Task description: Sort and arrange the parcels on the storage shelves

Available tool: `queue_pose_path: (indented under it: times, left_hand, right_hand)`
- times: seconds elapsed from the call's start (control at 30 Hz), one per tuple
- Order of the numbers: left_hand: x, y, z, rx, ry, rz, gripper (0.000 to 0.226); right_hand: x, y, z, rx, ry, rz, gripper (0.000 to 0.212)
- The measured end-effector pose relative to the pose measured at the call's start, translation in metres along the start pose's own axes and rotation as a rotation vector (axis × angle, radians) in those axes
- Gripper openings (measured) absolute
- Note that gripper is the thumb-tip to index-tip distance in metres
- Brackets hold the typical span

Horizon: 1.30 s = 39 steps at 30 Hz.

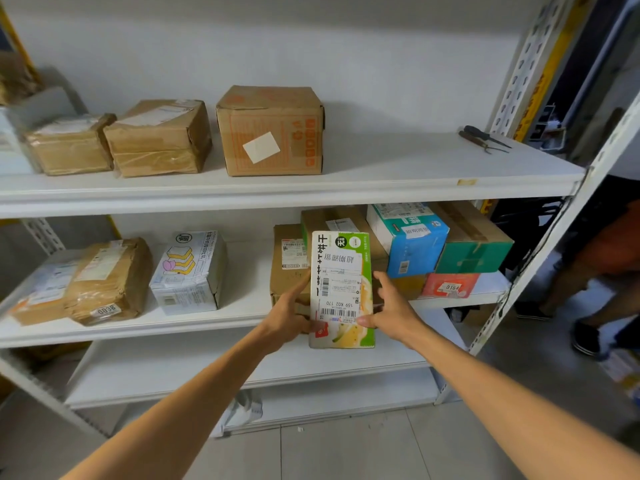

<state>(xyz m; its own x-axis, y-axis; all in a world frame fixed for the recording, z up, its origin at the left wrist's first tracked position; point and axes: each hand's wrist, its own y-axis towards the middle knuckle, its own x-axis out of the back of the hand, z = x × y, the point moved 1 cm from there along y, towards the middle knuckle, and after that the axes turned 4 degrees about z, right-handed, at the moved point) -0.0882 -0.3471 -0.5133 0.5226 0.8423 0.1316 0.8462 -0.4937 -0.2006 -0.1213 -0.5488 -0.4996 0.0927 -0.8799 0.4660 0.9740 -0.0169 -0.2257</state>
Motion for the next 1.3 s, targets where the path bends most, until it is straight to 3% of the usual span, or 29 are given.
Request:
queue_pose_path:
  times: [0.8, 1.0, 1.3]
  left_hand:
    - [-0.002, -0.008, -0.012, -0.007, 0.048, -0.013, 0.097]
    - [-0.027, 0.008, -0.021, -0.027, 0.102, 0.098, 0.097]
    - [-0.127, 0.074, -0.027, -0.035, 0.107, 0.349, 0.097]
  right_hand:
    - [-0.001, 0.008, -0.007, 0.066, 0.075, -0.033, 0.1]
    - [0.021, -0.009, -0.03, 0.07, 0.076, -0.122, 0.091]
    - [0.096, -0.057, -0.106, -0.075, 0.198, -0.377, 0.105]
